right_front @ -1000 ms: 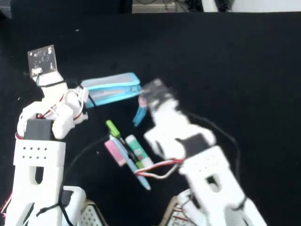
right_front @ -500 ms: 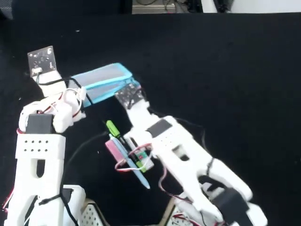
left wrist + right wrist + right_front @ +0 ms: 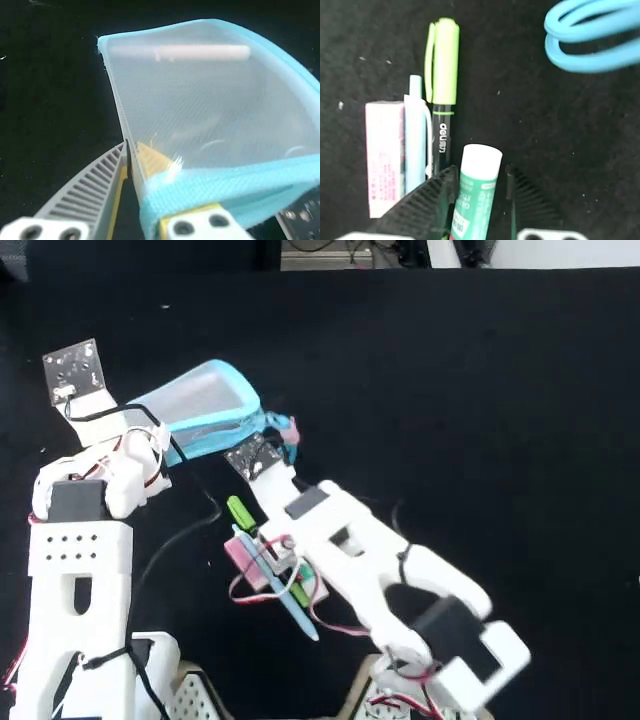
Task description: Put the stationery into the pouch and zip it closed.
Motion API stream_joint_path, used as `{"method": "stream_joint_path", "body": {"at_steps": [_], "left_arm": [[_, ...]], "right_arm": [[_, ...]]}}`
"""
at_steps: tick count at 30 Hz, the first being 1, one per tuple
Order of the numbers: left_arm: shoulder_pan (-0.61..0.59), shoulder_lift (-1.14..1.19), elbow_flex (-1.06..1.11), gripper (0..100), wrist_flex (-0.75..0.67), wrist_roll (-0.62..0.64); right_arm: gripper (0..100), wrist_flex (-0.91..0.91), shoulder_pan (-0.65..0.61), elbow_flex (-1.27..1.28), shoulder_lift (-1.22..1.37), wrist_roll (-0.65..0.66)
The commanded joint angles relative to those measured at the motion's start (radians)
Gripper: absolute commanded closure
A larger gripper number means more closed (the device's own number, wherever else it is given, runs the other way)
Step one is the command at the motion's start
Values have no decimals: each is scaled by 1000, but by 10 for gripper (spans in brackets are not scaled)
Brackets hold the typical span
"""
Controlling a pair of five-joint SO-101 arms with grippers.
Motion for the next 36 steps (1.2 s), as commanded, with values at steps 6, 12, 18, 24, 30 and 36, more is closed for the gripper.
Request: {"method": "stream_joint_path", "body": {"at_steps": [6,12,18,24,30,36], "left_arm": [[7,-5,-36,970,6,8],[7,-5,-36,970,6,8],[10,-5,-36,970,6,8],[7,-5,-36,970,6,8],[4,-5,-36,970,6,8],[2,-5,-36,970,6,8]], "right_arm": [[971,160,170,-131,136,5],[987,269,397,-130,-47,54],[987,255,529,-130,-96,75],[987,256,657,-179,-81,75],[986,462,669,-240,-28,307],[987,482,852,-357,-16,347]]}}
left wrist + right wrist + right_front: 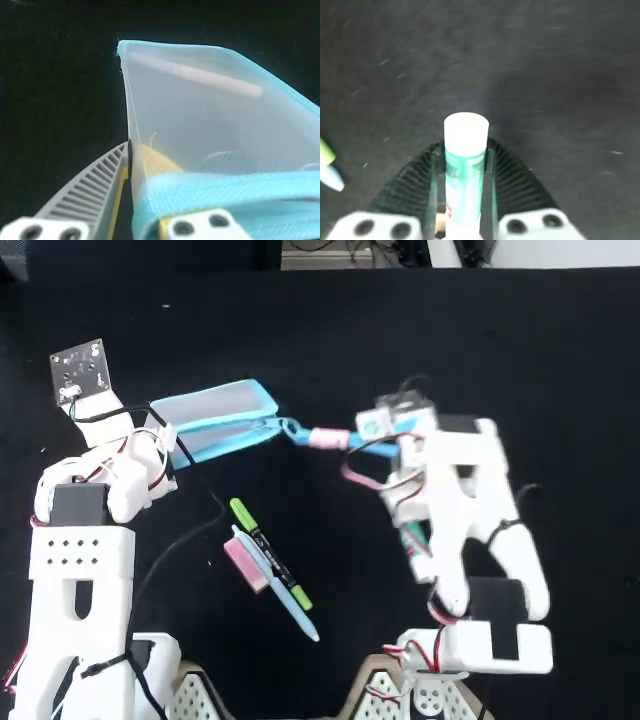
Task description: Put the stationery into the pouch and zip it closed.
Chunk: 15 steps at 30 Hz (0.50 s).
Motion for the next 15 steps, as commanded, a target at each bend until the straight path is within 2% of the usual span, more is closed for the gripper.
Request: {"method": "stream_joint_path", "body": {"at_steps": [1,4,7,11,15], "left_arm": [[-5,0,-36,970,-2,6],[-5,0,-36,970,-2,6],[-5,0,-36,970,-2,6],[-5,0,-35,970,-2,6],[-5,0,-35,970,-2,6]], "right_arm": [[987,38,120,-110,-2,38],[987,141,141,-148,-8,141],[988,226,110,-154,-12,250],[988,178,103,-147,-50,265],[988,169,101,-77,-225,339]]}}
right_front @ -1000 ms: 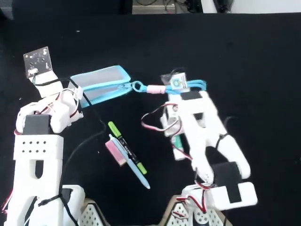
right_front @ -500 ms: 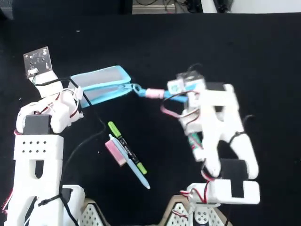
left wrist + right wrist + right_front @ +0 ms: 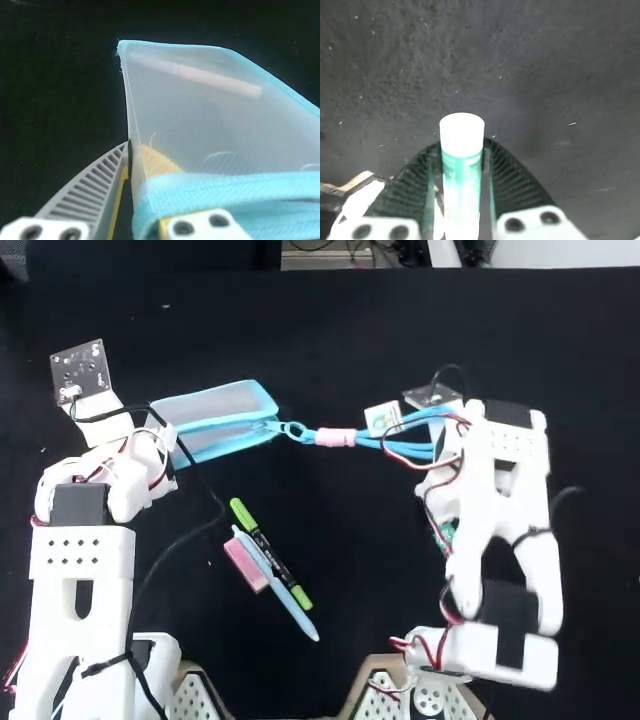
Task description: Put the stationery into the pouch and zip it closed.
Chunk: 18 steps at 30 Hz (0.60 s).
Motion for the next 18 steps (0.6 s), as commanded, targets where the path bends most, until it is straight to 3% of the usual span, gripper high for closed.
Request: {"method": "stream_joint_path", "body": {"at_steps": [1,9,14,18], "left_arm": [[-7,0,-35,970,-2,6],[-7,0,-35,970,-2,6],[-12,-2,-36,970,-2,6],[-45,-3,-42,970,-2,9]], "right_arm": [[988,-12,-14,53,-220,57],[987,-57,-2,245,-728,-64],[987,-258,74,314,-776,-258],[987,-434,83,433,-716,-279]]}}
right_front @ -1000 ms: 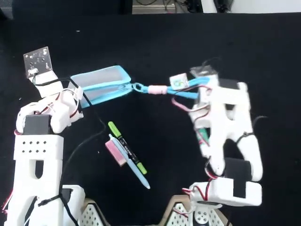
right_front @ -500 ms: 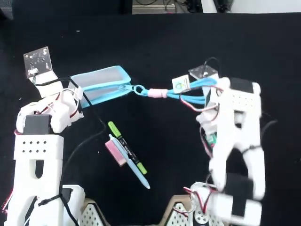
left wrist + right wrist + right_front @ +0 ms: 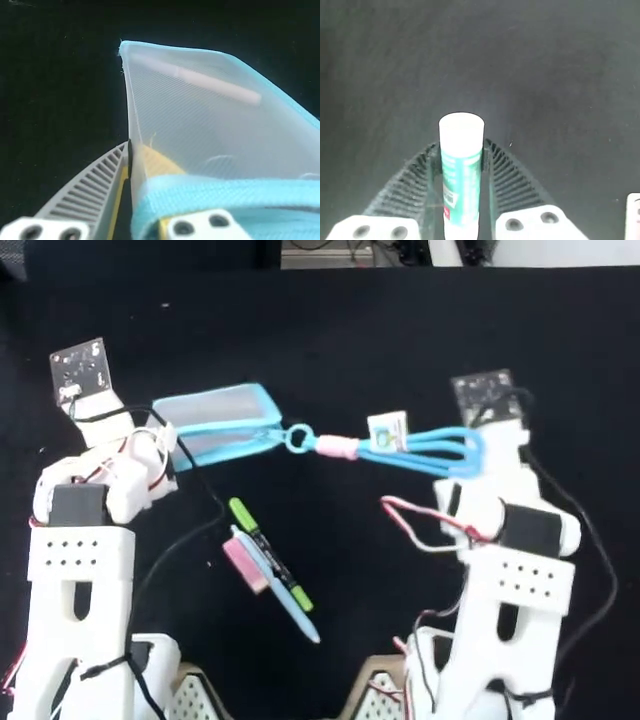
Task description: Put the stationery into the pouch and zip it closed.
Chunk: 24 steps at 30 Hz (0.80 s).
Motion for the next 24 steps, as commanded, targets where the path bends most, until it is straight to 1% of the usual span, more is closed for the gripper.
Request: {"method": "stream_joint_path", "body": {"at_steps": [1,5,8,13,16,21,24], "left_arm": [[-41,-3,-51,970,0,8],[-30,-3,-101,970,54,11],[-39,-3,-114,970,68,6],[-130,-23,-142,970,69,6],[-170,-74,-140,970,68,6],[-166,-126,-114,970,61,6],[-145,-121,-104,970,58,6]], "right_arm": [[987,-170,35,74,42,-23],[987,-315,18,150,168,-23],[987,-348,-12,134,306,-26],[987,-288,-8,-42,593,-55],[988,-232,-9,-130,707,-58],[988,-207,-17,-154,733,-57],[988,-160,-68,-145,710,-29]]}}
